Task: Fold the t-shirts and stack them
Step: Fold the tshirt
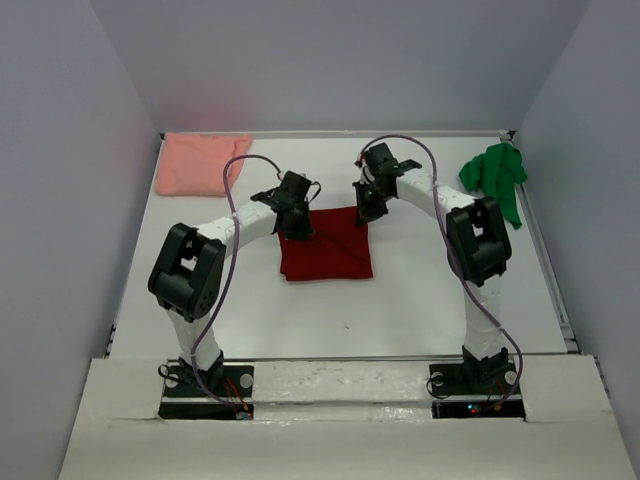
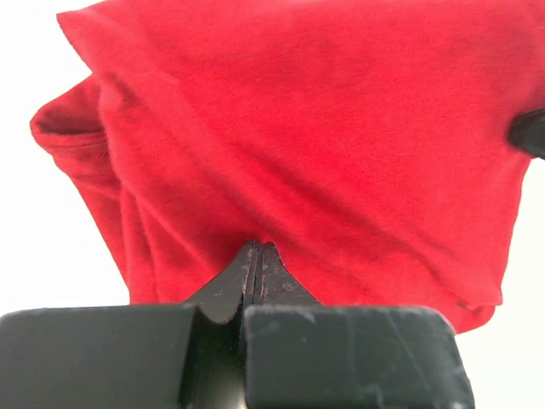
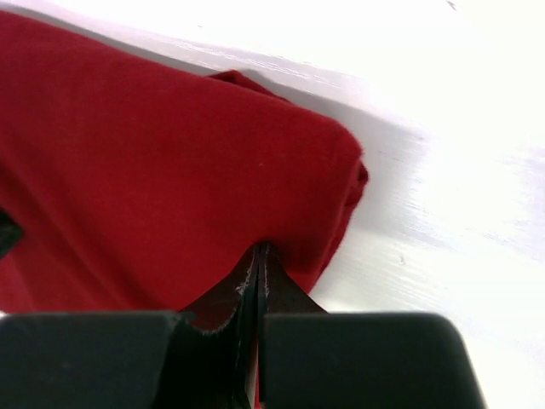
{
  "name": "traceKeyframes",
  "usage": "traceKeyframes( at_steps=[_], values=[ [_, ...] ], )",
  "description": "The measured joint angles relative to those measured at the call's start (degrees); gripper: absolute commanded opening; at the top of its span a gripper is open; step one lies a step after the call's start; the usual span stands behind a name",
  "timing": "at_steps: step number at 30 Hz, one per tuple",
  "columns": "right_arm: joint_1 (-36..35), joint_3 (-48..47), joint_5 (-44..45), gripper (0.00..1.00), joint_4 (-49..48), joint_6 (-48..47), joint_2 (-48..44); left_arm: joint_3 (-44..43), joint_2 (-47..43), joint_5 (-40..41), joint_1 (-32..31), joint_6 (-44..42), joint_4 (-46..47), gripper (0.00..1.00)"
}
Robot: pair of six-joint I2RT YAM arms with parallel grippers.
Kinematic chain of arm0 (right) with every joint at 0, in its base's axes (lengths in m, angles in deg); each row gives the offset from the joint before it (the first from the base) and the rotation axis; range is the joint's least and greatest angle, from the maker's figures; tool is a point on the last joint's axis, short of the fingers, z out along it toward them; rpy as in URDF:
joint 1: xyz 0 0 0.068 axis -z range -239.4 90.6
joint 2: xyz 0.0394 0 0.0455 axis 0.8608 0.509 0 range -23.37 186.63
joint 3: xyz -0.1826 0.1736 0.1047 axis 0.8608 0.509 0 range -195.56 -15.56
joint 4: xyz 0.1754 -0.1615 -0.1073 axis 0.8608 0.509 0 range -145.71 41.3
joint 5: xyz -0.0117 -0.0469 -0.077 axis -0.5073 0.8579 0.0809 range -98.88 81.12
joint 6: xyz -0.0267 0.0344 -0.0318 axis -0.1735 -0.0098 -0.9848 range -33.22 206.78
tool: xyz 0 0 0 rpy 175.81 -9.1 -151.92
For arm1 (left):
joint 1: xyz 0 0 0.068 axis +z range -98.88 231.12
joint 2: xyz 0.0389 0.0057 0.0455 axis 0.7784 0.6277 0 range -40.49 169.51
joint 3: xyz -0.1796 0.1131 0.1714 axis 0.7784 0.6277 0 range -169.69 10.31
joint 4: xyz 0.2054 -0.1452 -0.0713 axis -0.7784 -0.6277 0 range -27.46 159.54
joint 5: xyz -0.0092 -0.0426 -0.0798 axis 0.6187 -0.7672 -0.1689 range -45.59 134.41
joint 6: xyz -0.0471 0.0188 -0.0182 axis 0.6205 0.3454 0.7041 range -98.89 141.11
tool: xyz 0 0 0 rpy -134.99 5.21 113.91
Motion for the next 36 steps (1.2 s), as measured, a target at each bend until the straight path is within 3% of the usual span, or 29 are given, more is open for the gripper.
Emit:
traceKeyframes(
  at_steps=[10, 22, 36],
  values=[
    [0.2, 4.1, 5.2, 0.00, -2.4, 4.1, 1.4, 6.0, 0.0, 1.4, 0.9, 0.9, 0.9, 0.00],
    [-0.7, 6.9, 10.4, 0.00, -4.8, 8.2, -0.2, 6.7, -0.3, 5.2, 1.3, 4.3, 1.8, 0.00],
    [-1.2, 7.4, 14.1, 0.00, -4.9, 9.2, -0.9, 6.4, -2.0, 22.1, 3.1, 7.1, -9.7, 0.00]
  ],
)
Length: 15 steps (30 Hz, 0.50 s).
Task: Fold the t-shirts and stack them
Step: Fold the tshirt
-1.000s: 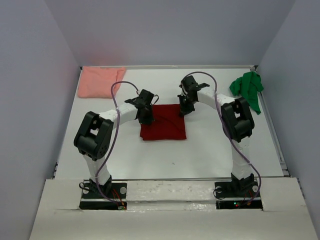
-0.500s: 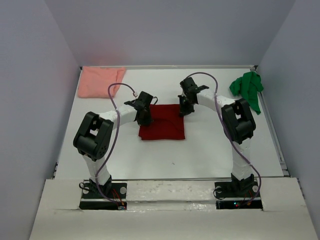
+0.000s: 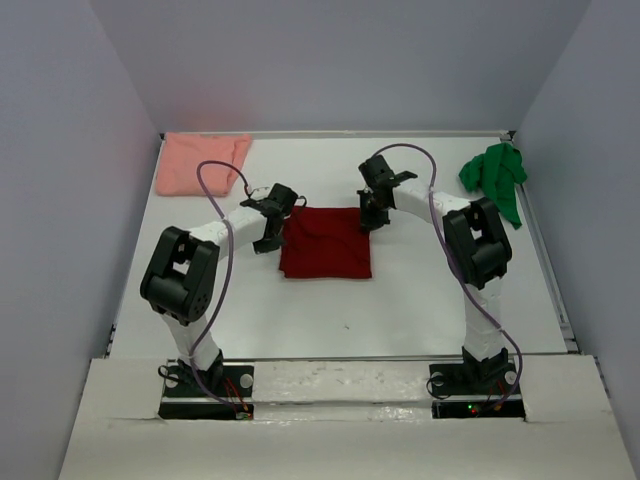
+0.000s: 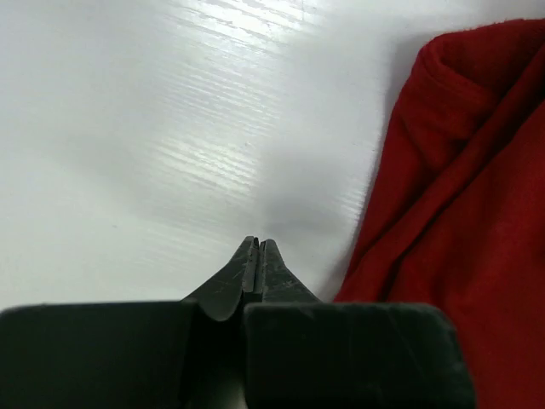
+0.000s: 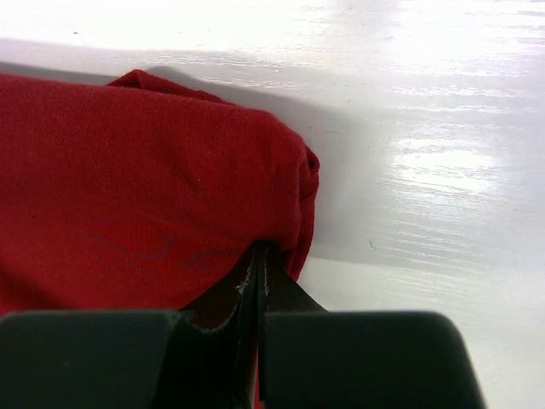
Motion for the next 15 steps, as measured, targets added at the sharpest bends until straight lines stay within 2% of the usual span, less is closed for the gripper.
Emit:
traceKeyframes(
  at_steps=[5, 6, 8, 9, 12, 15],
  values=[
    [0.0, 0.2, 2.5, 0.00, 0.9, -1.1, -0.7, -0.3, -4.3, 2.8, -0.3, 0.4, -2.1, 0.00],
    [0.1, 0.6, 3.1, 0.00, 1.1, -1.5, -1.1, -0.4, -5.4, 3.3, -0.3, 0.5, -2.4, 0.03],
    [0.1, 1.2, 4.0, 0.00, 2.1, -2.1, -2.1, -1.0, -7.5, 4.6, -0.4, 0.7, -3.0, 0.14],
    [0.1, 1.9, 4.7, 0.00, 3.0, -2.6, -3.0, -1.2, -8.6, 5.2, -0.4, 0.7, -3.0, 0.27],
    [0.1, 2.0, 6.1, 0.00, 5.5, -3.6, -6.3, -1.3, -10.2, 6.1, -0.4, 0.8, -3.1, 0.46],
    [0.1, 1.8, 7.4, 0.00, 7.4, -4.1, -9.9, -1.3, -11.0, 6.5, -0.4, 0.2, -3.0, 0.54]
  ],
)
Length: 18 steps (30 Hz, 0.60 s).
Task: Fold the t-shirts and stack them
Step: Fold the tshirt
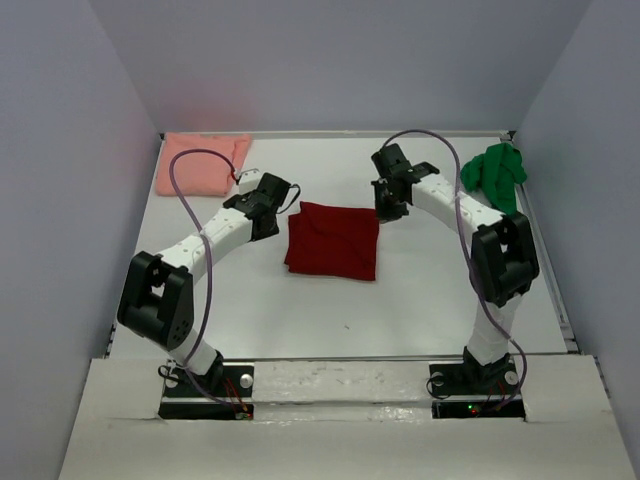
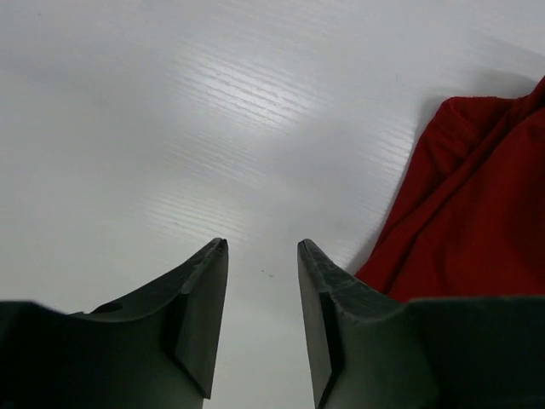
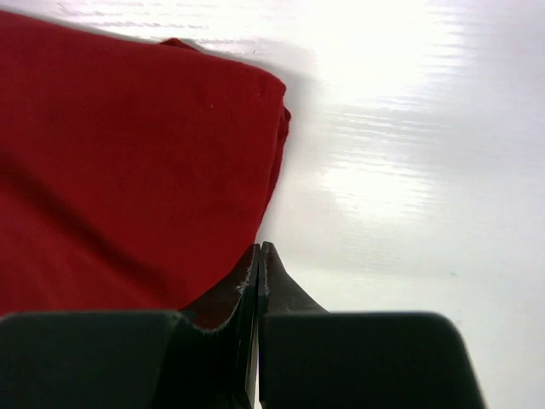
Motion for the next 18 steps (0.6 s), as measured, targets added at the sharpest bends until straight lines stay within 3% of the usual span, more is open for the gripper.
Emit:
traceKeyframes(
  at_steps=[6, 10, 14, 18],
  values=[
    [0.0, 0.1, 2.6, 0.00, 2.6, -0.4, -10.3, -0.1, -0.1, -0.8, 0.0, -2.3, -0.2, 0.59],
    [0.0, 6.3, 1.3, 0.00, 2.0, -0.3, -20.7, -0.1, -0.1, -7.4, 1.2, -6.5, 1.4, 0.63],
    [0.0, 13.2, -1.1, 0.00, 2.6, -0.3, -30.2, 1.5, -0.7, -22.2, 6.5, -12.3, 6.1, 0.69],
    [0.0, 14.3, -3.2, 0.00, 3.6, -0.3, -36.1, 3.0, -0.3, -35.4, 14.2, -15.9, 9.3, 0.74]
  ],
)
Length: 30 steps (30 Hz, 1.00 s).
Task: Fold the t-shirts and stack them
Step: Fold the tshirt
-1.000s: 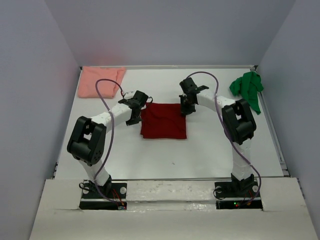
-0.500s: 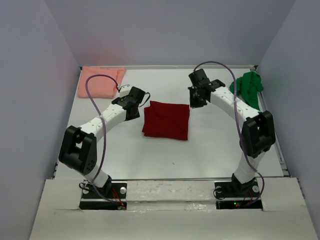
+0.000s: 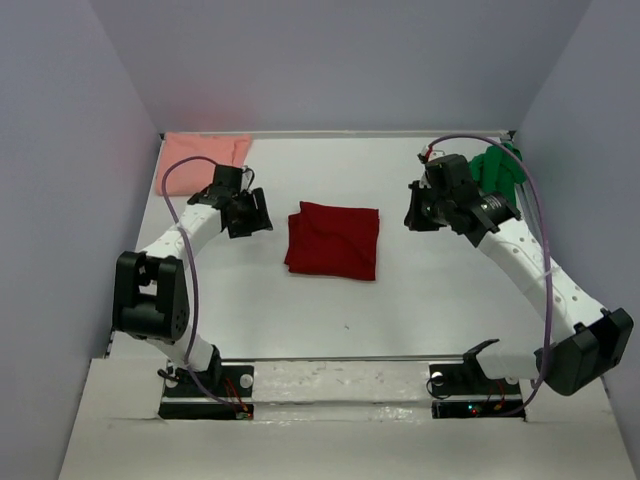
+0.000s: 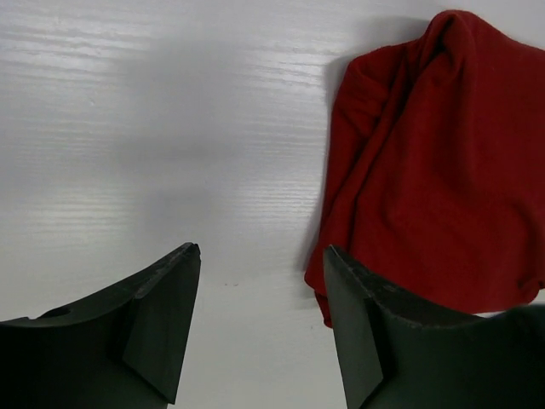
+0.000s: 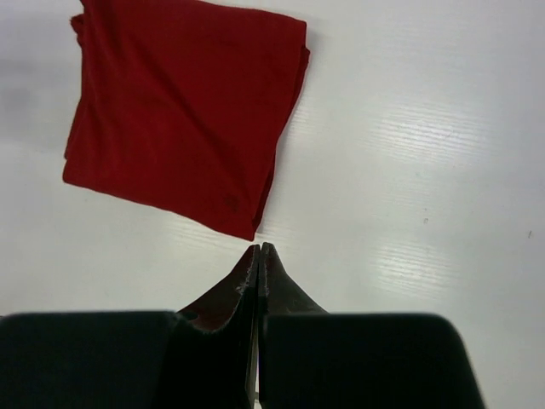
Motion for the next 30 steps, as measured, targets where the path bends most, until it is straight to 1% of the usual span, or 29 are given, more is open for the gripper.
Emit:
traceKeyframes(
  at_steps=[3, 4, 6, 8, 9, 14, 19, 25, 30],
  values=[
    [0.0, 0.0, -0.5, 0.00, 0.5, 0.0, -2.8, 0.1, 1.9, -7.1, 3.8, -1.7, 1.6, 0.79],
    [0.0, 0.0, -0.6, 0.00, 0.7, -0.1, -3.4, 0.1, 2.4, -8.5, 4.1, -2.0, 2.1, 0.80],
    [0.0, 0.0, -0.8, 0.00, 1.3, -0.2, -4.0, 0.7, 4.1, -13.7, 4.5, -2.2, 4.2, 0.82],
    [0.0, -0.1, -0.9, 0.00, 1.7, -0.4, -3.8, 2.1, 5.1, -17.9, 4.4, -2.1, 6.6, 0.82],
    [0.0, -0.1, -1.0, 0.00, 1.8, -0.5, -3.6, 3.3, 5.9, -21.4, 4.3, -2.0, 7.9, 0.82],
    [0.0, -0.8, -1.2, 0.00, 3.2, -0.8, -3.4, 6.1, 9.9, -30.8, 4.3, -0.5, 11.5, 0.82],
    [0.0, -3.6, -1.3, 0.00, 4.0, -1.2, -3.4, 5.9, 13.0, -32.4, 4.7, 1.4, 12.9, 0.82],
    [0.0, -4.7, -1.3, 0.00, 4.3, -1.5, -3.4, 3.3, 14.0, -29.2, 5.8, 1.9, 11.8, 0.82],
    [0.0, -4.7, -1.4, 0.00, 4.4, -1.5, -3.3, -0.5, 17.0, -28.8, 6.6, 2.6, 11.1, 0.82]
  ],
)
